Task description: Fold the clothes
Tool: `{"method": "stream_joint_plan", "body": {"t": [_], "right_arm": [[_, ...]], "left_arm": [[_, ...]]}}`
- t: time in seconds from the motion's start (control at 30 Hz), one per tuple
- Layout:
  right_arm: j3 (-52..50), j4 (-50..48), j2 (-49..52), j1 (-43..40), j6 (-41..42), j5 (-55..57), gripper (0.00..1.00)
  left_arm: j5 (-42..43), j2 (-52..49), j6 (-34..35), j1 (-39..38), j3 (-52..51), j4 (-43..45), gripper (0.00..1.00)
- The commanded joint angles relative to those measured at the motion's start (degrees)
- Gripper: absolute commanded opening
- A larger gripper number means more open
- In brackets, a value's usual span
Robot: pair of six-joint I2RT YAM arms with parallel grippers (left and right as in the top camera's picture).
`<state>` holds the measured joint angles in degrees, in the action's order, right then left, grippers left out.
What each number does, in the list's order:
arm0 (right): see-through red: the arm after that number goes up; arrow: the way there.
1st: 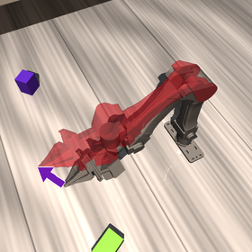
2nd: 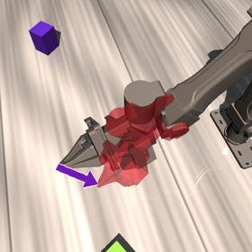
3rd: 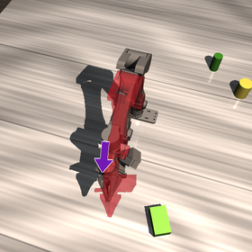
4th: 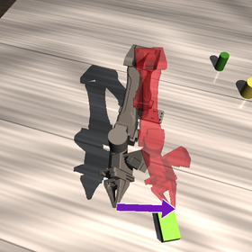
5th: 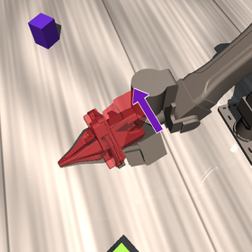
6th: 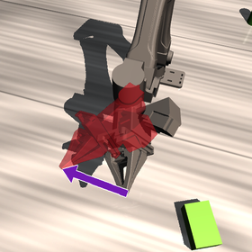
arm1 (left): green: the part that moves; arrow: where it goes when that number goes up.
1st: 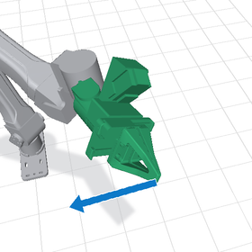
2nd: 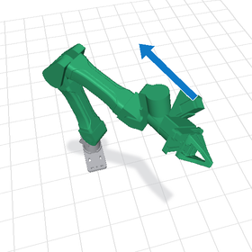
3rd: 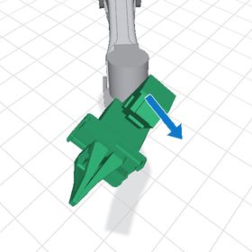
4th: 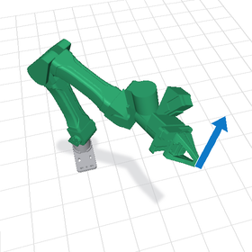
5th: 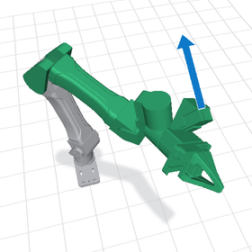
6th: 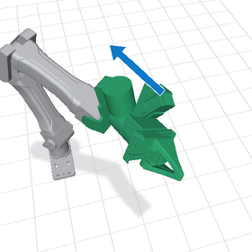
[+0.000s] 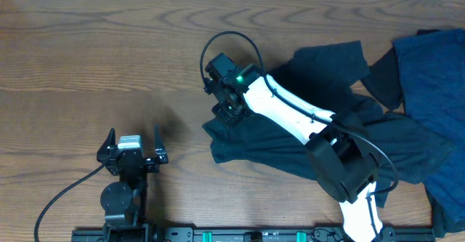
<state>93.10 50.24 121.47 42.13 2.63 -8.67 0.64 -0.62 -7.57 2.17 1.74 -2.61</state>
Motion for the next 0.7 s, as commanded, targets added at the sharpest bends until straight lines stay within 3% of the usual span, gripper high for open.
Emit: {"method": "stream_joint_plan", "body": {"t": [0.0,0.67], "right_arm": [[0.0,-0.6,-0.8,0.7,-0.6,-4.0,0.34],[-0.2,-1.4,8.5,2.4,2.7,11.8,0.31]], "left_arm": [[-1.2,0.3,-0.5,0.2,-1.5,-1.5,0.98],[-1.2,0.3,-0.5,0.2,-1.5,-1.5,0.98]]}}
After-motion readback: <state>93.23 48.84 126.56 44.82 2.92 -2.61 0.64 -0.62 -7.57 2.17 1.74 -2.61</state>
